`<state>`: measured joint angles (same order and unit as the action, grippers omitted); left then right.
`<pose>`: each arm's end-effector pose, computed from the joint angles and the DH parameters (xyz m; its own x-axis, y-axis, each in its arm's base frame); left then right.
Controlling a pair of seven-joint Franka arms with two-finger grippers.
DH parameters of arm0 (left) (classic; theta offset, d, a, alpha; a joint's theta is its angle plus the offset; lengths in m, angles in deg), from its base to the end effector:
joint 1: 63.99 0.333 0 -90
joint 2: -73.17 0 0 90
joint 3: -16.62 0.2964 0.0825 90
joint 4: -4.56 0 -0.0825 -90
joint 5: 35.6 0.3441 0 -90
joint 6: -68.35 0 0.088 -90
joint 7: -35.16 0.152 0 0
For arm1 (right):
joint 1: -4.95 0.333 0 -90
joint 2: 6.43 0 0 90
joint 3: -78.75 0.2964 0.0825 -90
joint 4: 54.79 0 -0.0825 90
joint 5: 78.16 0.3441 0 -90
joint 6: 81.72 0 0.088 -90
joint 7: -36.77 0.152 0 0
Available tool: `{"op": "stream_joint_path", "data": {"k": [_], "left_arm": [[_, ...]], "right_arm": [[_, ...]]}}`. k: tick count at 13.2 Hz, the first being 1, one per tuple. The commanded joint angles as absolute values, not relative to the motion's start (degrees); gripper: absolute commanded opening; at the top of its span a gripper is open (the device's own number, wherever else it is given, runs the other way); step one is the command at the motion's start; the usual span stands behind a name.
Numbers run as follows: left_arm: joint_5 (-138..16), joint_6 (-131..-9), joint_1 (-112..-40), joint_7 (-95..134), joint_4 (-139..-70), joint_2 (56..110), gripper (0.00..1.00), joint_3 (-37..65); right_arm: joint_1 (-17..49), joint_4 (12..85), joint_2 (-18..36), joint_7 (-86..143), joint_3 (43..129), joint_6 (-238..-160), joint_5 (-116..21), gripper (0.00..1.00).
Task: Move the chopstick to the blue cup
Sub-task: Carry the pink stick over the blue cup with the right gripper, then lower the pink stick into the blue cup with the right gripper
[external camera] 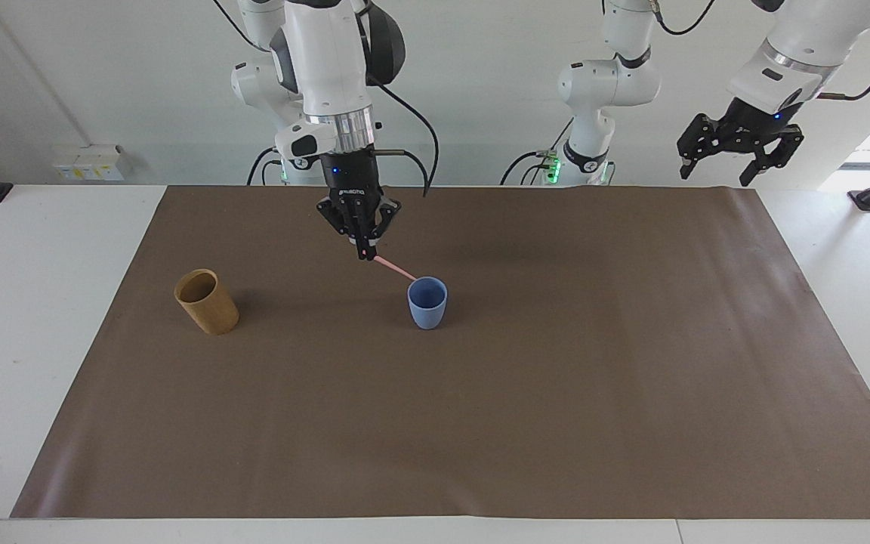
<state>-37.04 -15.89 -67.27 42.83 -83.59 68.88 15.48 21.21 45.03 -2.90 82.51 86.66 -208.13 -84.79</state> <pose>0.4806 -0.0416 0.6022 0.9773 -0.2118 0.0097 -0.2120 -0.9770 0.0224 0.5468 0.2346 0.5199 0.8753 -0.3379 0.3459 -0.2805 -0.9375 -0.2060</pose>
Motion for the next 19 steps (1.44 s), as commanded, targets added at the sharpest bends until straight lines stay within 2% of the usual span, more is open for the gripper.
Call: {"op": "stream_joint_path", "data": {"k": [1, 7, 14, 15, 18, 19], "left_arm": [[-37.45, -16.11, -66.36, 42.98, -85.35, 67.28, 1.0, 15.13], [-37.45, -16.11, -66.36, 42.98, -85.35, 67.28, 1.0, 15.13], [-37.45, -16.2, -66.36, 42.98, -85.35, 67.28, 1.0, 15.13], [-37.45, -16.11, -66.36, 42.98, -85.35, 67.28, 1.0, 15.13], [-37.45, -16.11, -66.36, 42.98, -85.35, 67.28, 1.0, 15.13], [-37.45, -16.11, -66.36, 42.98, -85.35, 67.28, 1.0, 15.13]], "right_arm": [[21.56, 47.59, -2.74, 84.49, 86.66, -213.79, -88.08, 0.0], [22.08, 53.31, -3.7, 84.4, 86.75, -219.53, -89.67, 0.0], [24.81, 54.11, -2.39, 84.49, 86.92, -221.2, -90.64, 0.0], [24.81, 54.11, -2.39, 84.49, 86.92, -221.03, -90.55, 0.02], [24.99, 54.19, -2.56, 84.4, 87.01, -220.67, -90.38, 0.2], [24.99, 54.19, -2.56, 84.4, 86.92, -220.67, -90.38, 0.21]]}}
